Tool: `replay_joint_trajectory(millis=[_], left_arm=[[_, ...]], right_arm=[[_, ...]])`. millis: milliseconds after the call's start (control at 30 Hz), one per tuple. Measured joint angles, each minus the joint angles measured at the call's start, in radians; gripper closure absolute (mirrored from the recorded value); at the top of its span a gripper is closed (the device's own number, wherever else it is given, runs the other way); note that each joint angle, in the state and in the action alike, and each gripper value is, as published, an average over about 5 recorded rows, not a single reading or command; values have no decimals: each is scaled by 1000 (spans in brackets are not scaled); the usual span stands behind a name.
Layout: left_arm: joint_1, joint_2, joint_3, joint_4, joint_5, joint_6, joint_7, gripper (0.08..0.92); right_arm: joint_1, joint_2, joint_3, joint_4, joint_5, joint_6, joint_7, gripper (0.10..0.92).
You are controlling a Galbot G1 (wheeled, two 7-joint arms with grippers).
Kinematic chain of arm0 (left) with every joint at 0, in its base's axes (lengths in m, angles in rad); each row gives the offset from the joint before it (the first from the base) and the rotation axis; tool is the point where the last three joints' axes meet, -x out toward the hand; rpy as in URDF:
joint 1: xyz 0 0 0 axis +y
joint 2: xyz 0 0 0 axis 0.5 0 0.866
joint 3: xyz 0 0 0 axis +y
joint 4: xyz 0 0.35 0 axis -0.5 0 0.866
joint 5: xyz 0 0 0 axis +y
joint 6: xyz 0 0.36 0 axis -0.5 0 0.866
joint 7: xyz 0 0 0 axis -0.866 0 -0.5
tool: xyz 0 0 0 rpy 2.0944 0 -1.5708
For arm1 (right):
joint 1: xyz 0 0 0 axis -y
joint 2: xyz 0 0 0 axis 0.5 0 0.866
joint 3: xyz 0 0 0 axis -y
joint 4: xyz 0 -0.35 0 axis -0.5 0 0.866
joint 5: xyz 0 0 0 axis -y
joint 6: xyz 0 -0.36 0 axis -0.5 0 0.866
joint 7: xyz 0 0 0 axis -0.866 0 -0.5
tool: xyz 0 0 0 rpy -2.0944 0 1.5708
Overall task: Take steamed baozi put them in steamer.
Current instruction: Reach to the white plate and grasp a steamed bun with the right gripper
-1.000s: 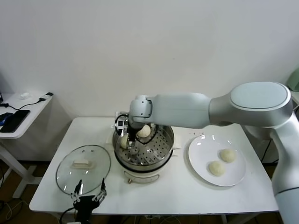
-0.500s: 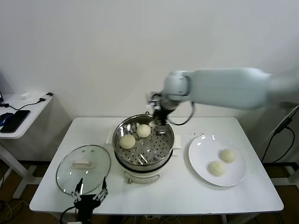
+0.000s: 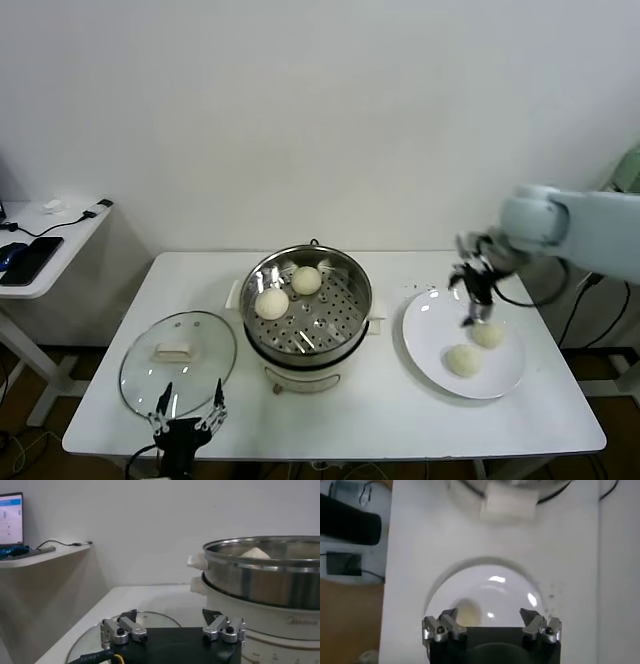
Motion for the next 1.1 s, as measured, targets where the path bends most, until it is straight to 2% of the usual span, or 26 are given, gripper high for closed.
replay_joint_trajectory(millis=[467, 1100], left_arm=[[16, -16, 8, 6, 26, -8, -9, 177], [37, -26, 50, -7, 62, -20, -30, 177]], right_arm=[[-403, -84, 290, -95, -210, -8, 23, 203], [-618, -49, 504, -165, -268, -33, 57, 203]])
